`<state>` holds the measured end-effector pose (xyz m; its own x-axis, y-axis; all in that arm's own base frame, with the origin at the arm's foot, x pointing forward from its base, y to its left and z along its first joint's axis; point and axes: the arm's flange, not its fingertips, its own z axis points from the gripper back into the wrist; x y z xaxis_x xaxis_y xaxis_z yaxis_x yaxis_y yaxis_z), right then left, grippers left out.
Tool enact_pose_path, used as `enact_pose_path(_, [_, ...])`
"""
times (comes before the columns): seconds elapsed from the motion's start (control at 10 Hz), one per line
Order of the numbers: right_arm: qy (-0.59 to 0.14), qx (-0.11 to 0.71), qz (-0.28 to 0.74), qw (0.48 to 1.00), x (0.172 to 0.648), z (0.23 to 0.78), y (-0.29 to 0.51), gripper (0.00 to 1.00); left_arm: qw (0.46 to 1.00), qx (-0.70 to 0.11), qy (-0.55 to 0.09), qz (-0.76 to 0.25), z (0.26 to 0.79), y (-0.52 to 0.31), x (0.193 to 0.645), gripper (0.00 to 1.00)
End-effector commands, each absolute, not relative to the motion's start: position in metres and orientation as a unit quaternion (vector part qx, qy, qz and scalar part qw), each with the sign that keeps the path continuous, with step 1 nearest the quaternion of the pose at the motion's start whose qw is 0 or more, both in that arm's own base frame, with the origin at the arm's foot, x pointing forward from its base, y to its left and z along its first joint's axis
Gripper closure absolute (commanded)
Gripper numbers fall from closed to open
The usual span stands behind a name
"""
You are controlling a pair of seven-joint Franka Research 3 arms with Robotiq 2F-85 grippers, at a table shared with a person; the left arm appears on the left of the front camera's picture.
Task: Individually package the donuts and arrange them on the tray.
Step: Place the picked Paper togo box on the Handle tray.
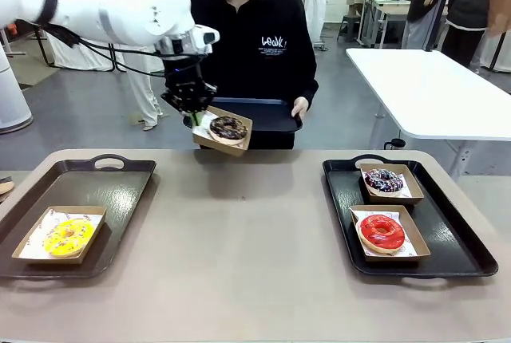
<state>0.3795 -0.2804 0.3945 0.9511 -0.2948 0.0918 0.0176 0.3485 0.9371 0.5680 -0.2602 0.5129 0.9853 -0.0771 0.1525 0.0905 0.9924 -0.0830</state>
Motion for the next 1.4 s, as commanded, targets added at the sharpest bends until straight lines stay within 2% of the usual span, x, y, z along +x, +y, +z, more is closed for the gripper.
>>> enact_pose_path(0.0, [-0.122,0.567,-0.096,0.809,0.378,0.395,-0.281,0.0,0.996,-0.039,-0.067,-0.04,0.527,-0.196,0.515,0.99])
enact_pose_path(0.3, [-0.122,0.567,-0.096,0.809,0.378,0.395,-0.281,0.0,0.995,-0.056,-0.084,-0.001,0.524,-0.113,0.485,0.99])
enact_pose_path(0.6, [-0.122,0.567,-0.096,0.809,0.378,0.395,-0.281,0.0,0.994,-0.045,-0.09,0.034,0.5,-0.041,0.485,0.99])
enact_pose_path(1.1, [-0.122,0.567,-0.096,0.809,0.378,0.395,-0.281,0.0,0.999,0.006,-0.049,-0.011,0.439,-0.007,0.516,0.99])
enact_pose_path(1.3, [-0.122,0.567,-0.096,0.809,0.378,0.395,-0.281,0.0,0.998,0.025,-0.046,-0.026,0.435,-0.021,0.523,0.99])
